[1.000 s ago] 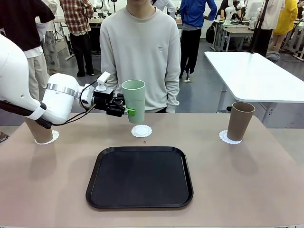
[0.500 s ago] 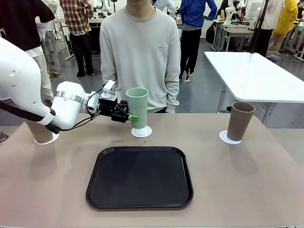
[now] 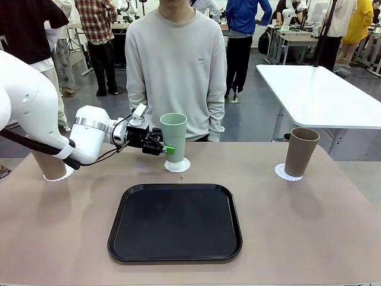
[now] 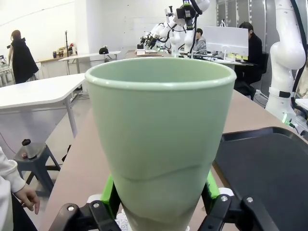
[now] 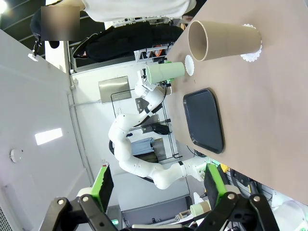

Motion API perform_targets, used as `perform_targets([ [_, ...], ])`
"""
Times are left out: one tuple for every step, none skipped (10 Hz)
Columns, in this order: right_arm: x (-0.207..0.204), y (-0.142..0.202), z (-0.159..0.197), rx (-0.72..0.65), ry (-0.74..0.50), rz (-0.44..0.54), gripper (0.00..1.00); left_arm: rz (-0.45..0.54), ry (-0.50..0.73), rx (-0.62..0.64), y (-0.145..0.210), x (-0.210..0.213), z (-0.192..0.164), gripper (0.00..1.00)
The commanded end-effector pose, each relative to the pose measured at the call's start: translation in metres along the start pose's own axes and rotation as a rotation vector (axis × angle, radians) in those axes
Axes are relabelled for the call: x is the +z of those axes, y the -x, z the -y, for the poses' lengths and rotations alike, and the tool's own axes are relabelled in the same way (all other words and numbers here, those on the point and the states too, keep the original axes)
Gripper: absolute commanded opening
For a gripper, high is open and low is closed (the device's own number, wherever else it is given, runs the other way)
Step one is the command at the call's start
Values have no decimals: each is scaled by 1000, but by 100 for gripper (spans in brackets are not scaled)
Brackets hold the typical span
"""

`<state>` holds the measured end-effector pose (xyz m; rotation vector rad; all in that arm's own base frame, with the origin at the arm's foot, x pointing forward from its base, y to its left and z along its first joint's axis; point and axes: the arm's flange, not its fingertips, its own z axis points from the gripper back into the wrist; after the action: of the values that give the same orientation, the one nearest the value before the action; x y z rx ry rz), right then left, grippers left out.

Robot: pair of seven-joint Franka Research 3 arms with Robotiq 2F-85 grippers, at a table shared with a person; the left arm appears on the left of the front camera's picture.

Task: Place coasters on the table and set cups on them.
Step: Take one Reusable plastic cup from the Flat Tray and place it on a coaster set by the human.

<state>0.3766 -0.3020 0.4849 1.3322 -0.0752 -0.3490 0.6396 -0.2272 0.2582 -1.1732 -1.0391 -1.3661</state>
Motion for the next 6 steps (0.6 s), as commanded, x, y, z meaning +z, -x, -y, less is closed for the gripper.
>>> perform_targets([
  [-1, 0, -2, -4, -16, 6, 100, -4, -2, 1, 6, -1, -15, 83],
  [-1, 0, -2, -4, -16, 6, 100, -12, -4, 12, 12, -2, -17, 83],
  [-1, 0, -2, -4, -16, 6, 100, -29, -9, 17, 18, -3, -20, 83],
  [-1, 0, -2, -4, -16, 6, 100, -41, -15, 23, 24, -6, -24, 83],
  [-1, 0, -2, -4, -16, 6, 100, -45, -12, 27, 28, -9, -24, 83],
  [-1, 0, -2, -4, -16, 6, 100, -52, -7, 30, 30, -12, -24, 83],
])
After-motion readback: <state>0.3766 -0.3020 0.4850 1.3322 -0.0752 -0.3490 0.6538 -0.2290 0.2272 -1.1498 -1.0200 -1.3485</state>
